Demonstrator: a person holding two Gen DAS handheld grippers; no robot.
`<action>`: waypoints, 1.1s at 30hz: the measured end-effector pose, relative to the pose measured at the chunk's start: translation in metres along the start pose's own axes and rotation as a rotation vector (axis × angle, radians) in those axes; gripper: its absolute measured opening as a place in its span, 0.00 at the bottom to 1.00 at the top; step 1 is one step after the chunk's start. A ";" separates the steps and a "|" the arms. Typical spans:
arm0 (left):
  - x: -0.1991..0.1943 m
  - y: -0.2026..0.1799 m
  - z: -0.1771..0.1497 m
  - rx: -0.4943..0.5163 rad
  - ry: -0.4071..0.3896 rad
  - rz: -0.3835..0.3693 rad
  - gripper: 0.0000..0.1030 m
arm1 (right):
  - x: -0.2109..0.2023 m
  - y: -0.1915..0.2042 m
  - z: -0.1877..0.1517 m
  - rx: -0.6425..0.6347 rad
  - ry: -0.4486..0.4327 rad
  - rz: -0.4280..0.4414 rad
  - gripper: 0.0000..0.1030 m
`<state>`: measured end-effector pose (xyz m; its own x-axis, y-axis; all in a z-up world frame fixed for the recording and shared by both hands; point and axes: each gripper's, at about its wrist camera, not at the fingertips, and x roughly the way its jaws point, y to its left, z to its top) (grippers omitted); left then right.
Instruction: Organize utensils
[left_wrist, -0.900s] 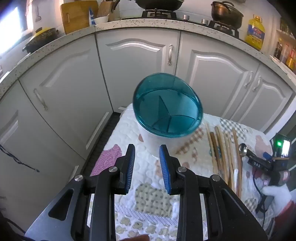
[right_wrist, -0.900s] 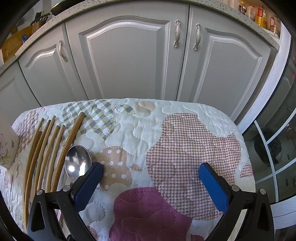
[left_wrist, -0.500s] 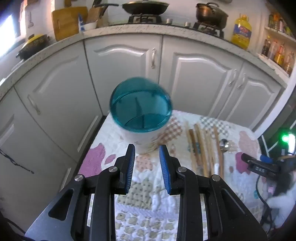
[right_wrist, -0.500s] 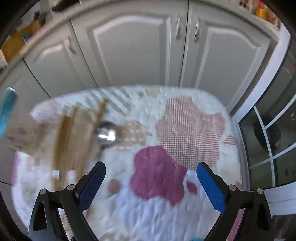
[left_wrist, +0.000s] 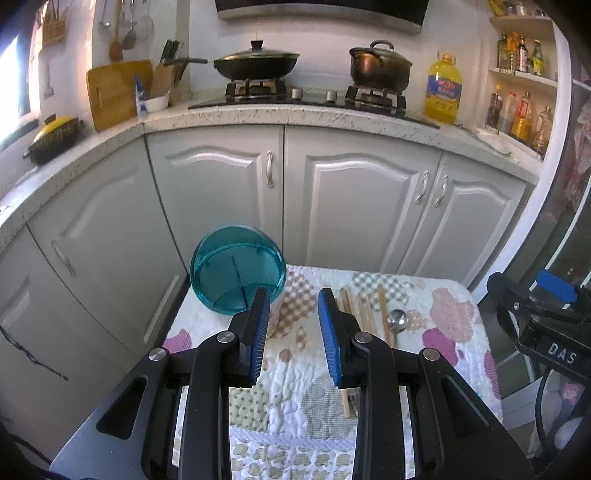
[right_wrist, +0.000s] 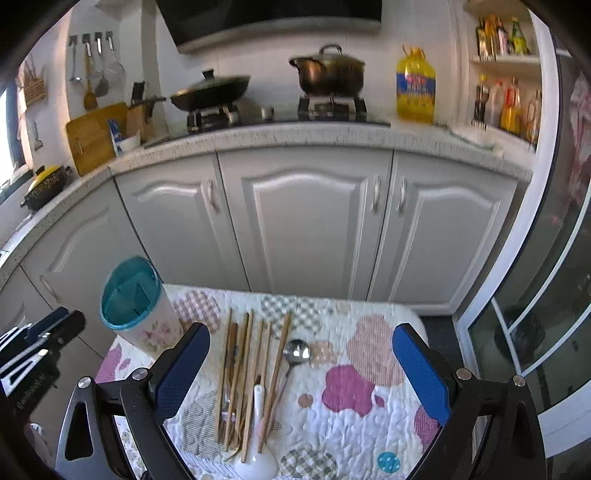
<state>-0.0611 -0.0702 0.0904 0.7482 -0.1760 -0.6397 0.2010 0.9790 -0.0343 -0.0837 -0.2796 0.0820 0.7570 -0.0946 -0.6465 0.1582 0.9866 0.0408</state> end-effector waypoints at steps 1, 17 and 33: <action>-0.002 -0.002 0.001 0.003 -0.006 -0.002 0.25 | -0.005 0.001 0.000 0.002 -0.011 0.003 0.96; -0.025 -0.019 0.005 0.034 -0.045 -0.022 0.25 | -0.033 0.014 0.007 -0.025 -0.068 -0.018 0.96; -0.030 -0.020 0.013 0.032 -0.064 -0.016 0.25 | -0.036 0.014 0.009 -0.032 -0.076 -0.014 0.96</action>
<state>-0.0796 -0.0854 0.1202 0.7837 -0.1987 -0.5886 0.2325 0.9724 -0.0186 -0.1026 -0.2632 0.1130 0.8013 -0.1167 -0.5868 0.1492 0.9888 0.0072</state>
